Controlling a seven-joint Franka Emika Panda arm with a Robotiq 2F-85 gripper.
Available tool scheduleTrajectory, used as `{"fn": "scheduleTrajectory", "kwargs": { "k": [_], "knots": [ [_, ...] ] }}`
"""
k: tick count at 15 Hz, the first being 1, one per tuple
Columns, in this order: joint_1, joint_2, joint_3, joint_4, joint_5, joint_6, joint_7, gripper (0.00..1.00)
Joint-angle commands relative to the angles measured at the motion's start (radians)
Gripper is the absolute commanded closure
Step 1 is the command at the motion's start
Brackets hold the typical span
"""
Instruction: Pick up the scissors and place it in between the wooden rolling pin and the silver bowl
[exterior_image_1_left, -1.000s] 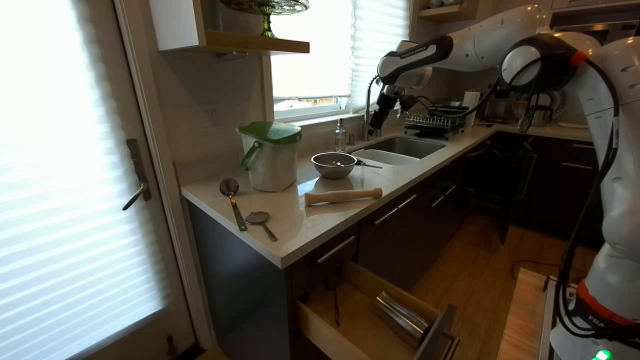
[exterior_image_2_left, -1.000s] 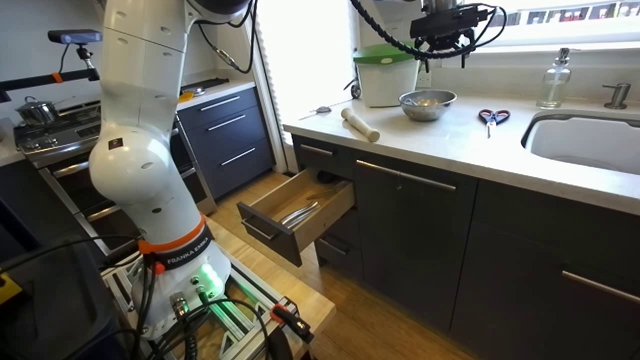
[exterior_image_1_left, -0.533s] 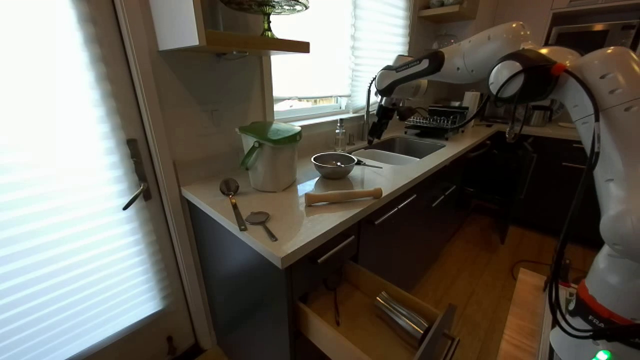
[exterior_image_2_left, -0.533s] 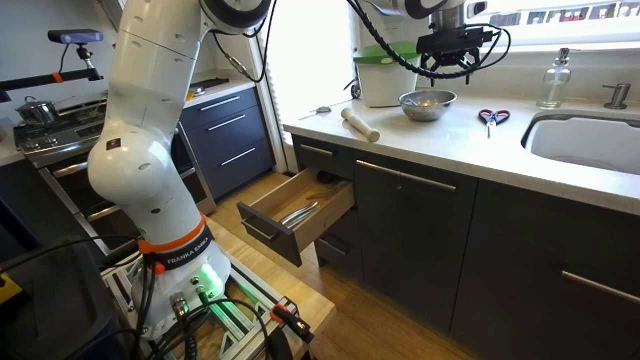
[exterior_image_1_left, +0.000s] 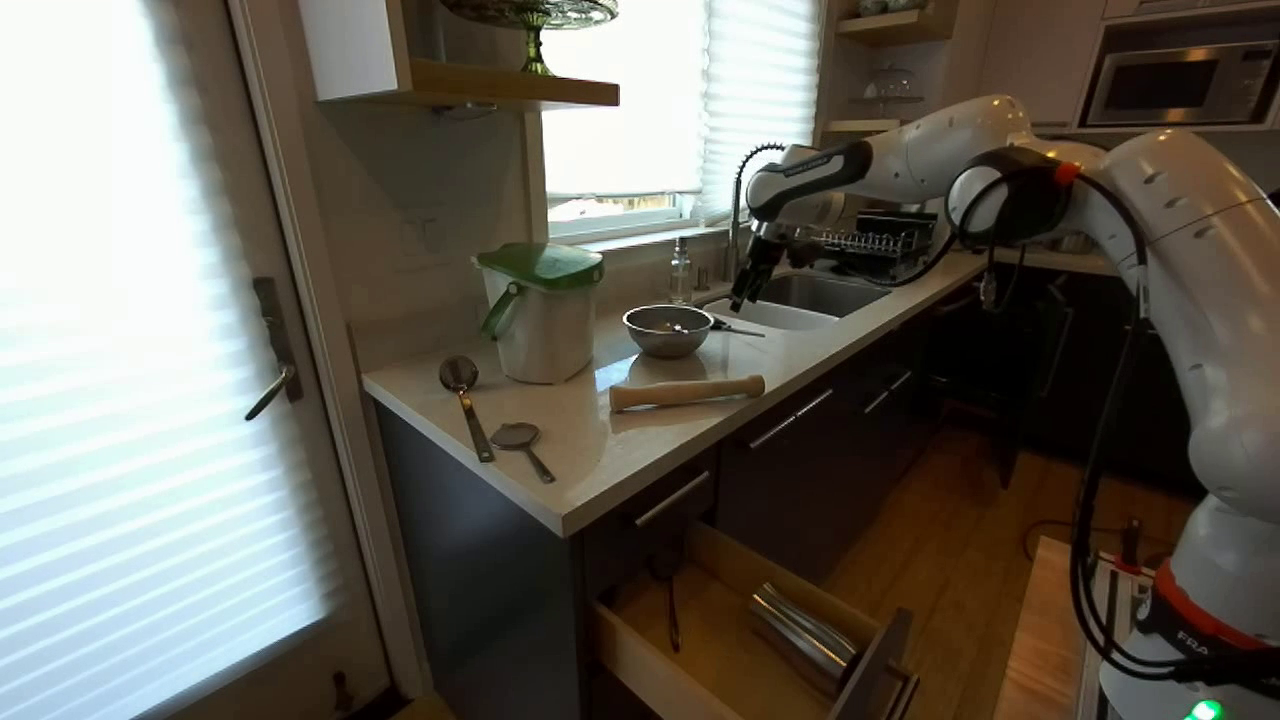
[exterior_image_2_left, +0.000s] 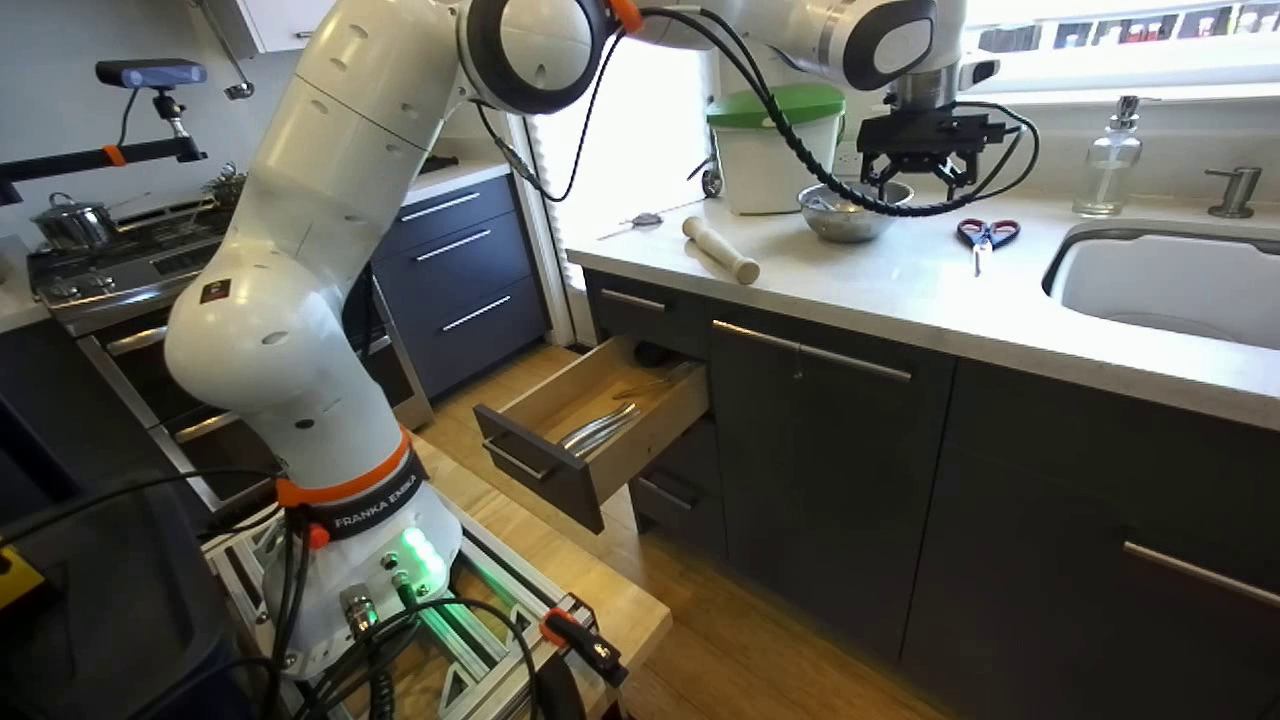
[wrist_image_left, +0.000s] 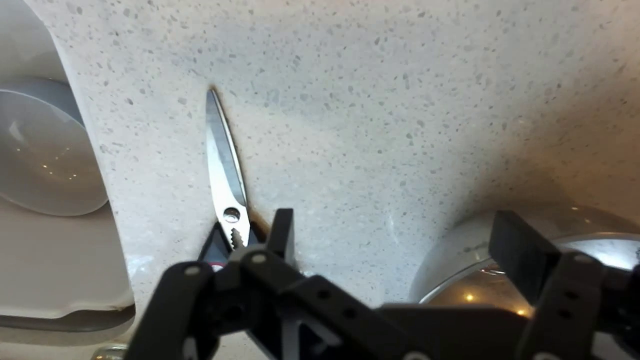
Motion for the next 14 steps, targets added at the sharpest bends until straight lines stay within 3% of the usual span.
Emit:
{"fn": "scheduleTrajectory", "kwargs": {
  "k": [1, 8, 14],
  "knots": [
    [-0.042, 0.108, 0.045, 0.141, 0.022, -0.032, -0.013, 0.0],
    [-0.071, 0.259, 0.071, 0.342, 0.012, 0.008, 0.0, 0.0],
    [-0.085, 0.349, 0.068, 0.44, 0.022, 0.019, -0.005, 0.0]
  ]
}}
